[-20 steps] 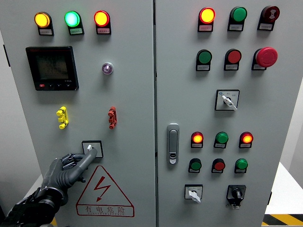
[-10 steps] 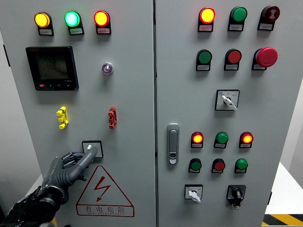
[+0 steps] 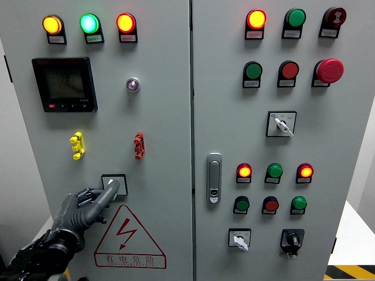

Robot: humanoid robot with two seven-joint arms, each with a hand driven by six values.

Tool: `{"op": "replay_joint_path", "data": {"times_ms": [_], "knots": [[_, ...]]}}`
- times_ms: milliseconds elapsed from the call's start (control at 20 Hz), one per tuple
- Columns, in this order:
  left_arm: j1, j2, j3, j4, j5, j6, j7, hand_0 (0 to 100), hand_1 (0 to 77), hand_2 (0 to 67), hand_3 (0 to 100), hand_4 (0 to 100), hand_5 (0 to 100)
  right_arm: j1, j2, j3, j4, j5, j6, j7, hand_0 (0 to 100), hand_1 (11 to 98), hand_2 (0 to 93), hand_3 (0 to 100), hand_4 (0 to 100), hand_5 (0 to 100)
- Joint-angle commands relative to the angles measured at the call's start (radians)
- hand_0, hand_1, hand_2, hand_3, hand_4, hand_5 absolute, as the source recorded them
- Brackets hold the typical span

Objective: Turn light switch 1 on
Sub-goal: 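Grip the white rotary switch knob with the left hand fingers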

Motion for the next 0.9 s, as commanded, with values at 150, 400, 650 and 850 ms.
{"op": "replay_joint_path", "data": {"times_ms": [150, 400, 650, 850], "knots": [[-0.006, -0.001, 0.0, 0.002, 0.0, -0.001, 0.009, 4, 60.4, 50.9, 81, 99, 73, 0.0, 0.0, 0.0, 0.001, 0.0, 0.001, 0.0, 0, 19.7, 0.0, 20, 19, 10], [-0.007, 0.0, 0.0, 0.002, 0.0, -0.001, 0.012, 29, 60.9, 51.0, 81, 99, 73, 0.0, 0.0, 0.0, 0.0, 0.0, 0.001, 0.0, 0, 20.3, 0.0, 20, 19, 10], [-0.012, 0.002, 0.002, 0.004, 0.0, -0.003, 0.014, 45, 60.6, 51.1, 81, 99, 73, 0.0, 0.0, 0.0, 0.0, 0.0, 0.001, 0.0, 0, 20.6, 0.0, 20, 19, 10], [-0.015, 0.003, 0.002, 0.005, 0.0, -0.005, 0.016, 47, 60.5, 51.1, 81, 99, 73, 0.0, 0.0, 0.0, 0.0, 0.0, 0.001, 0.0, 0, 20.5, 0.0, 20, 19, 10]]}}
